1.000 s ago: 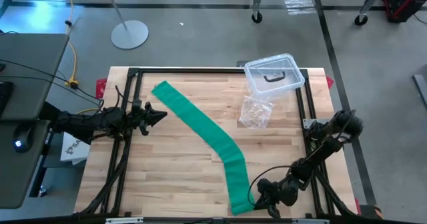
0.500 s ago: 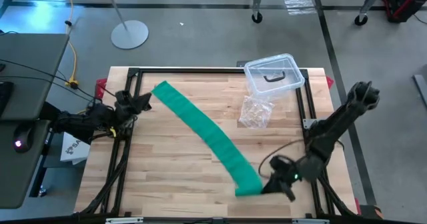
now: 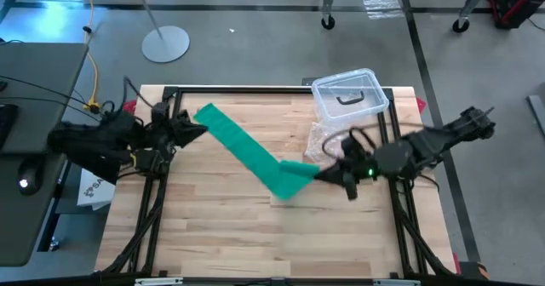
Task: Roll bandage
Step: Roll the green bandage
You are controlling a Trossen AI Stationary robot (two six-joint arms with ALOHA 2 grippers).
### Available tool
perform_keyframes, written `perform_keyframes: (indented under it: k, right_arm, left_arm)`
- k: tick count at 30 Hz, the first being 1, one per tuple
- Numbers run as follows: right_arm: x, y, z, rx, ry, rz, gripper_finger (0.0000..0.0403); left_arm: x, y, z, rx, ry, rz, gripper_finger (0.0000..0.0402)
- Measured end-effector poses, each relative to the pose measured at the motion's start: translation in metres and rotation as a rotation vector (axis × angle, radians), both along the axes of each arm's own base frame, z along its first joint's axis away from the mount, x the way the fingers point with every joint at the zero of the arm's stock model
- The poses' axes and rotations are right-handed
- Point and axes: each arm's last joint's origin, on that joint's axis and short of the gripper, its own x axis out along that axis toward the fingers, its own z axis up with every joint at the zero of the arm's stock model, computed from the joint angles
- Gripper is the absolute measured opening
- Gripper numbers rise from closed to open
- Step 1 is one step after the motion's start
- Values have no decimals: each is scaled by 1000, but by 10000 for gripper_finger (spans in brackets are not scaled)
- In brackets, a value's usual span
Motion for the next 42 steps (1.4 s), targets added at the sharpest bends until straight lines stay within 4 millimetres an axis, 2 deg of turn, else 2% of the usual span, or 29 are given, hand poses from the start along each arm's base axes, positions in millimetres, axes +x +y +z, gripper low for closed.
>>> perform_keyframes:
  k: [5,9,14,20,23,28,32,37,42]
  right_arm:
    - [1,-19,40,-12,35,84,0]
    - [-6,-26,67,-8,-40,259,0]
    - [-15,-27,79,-93,-126,426,0]
    - [-13,-22,80,-93,-166,563,0]
    - [-15,-20,86,-84,-221,575,0]
    - [-18,-17,93,-80,-283,526,0]
    - [-17,-17,98,-77,-329,452,0]
    - [-15,-21,101,-46,-346,376,0]
    - [-14,-22,102,-47,-346,313,0]
  left_arm:
    - [42,-16,37,163,263,-112,26]
    - [77,-34,64,237,315,-160,26]
    - [118,-56,92,176,163,-208,26]
    - [150,-77,111,-23,-212,-341,28]
    - [157,-82,112,-72,-295,-397,28]
    - [159,-90,110,-12,-308,-430,28]
    - [153,-100,117,211,-292,-290,16]
    - [140,-108,141,471,-53,-77,2]
    - [141,-113,157,654,31,-48,4]
